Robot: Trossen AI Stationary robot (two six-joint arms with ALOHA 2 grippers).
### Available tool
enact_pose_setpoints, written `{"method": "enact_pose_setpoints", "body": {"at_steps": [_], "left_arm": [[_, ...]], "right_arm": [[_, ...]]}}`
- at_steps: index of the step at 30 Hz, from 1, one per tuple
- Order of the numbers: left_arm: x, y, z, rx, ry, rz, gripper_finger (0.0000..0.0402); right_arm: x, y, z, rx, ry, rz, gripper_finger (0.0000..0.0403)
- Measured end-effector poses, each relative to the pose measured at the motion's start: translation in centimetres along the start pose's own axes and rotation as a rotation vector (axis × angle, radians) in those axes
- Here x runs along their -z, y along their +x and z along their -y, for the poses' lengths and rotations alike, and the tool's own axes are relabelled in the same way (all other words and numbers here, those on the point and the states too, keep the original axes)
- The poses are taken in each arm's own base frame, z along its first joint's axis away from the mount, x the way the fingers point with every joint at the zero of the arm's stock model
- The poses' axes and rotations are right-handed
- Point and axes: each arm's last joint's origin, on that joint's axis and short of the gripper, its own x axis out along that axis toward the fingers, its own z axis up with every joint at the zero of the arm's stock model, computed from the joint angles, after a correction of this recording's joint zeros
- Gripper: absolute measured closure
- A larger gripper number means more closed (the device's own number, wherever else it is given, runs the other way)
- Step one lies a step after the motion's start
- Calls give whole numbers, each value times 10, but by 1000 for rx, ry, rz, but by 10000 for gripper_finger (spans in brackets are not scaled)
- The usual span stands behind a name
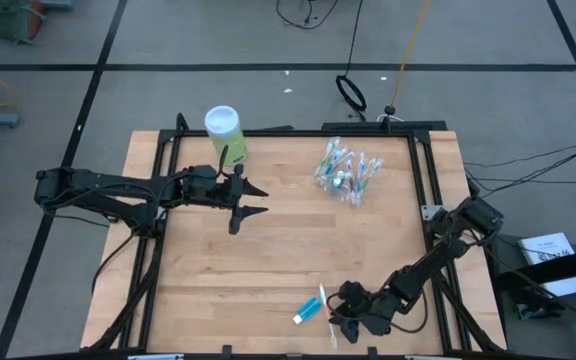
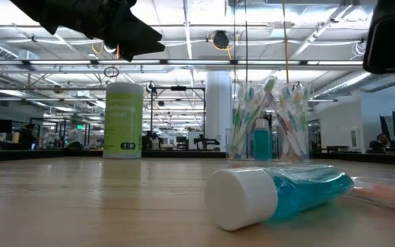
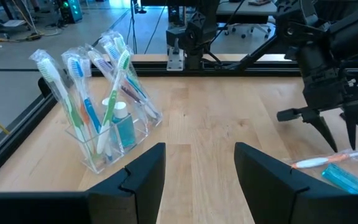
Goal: Pick & Place toothbrushing station
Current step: Put the orange toothbrush into the transparent organizer
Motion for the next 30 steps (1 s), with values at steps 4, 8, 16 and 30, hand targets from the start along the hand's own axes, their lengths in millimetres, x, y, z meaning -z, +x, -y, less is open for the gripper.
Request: {"method": "enact_pose_setpoints", "body": {"at_steps": [4, 8, 16, 30], "left_arm": [[0, 0, 0, 0, 0, -1, 204], [0, 0, 0, 0, 0, 0, 204], [0, 0, 0, 0, 0, 0, 204], [0, 0, 0, 0, 0, -1, 204]], "right_arm": [[7, 10, 0, -58, 9, 10, 311], [9, 16, 0, -101, -22, 2, 319], [7, 19, 5, -72, -306, 8, 348], [-38, -9, -23, -74, -933, 261, 336]]}}
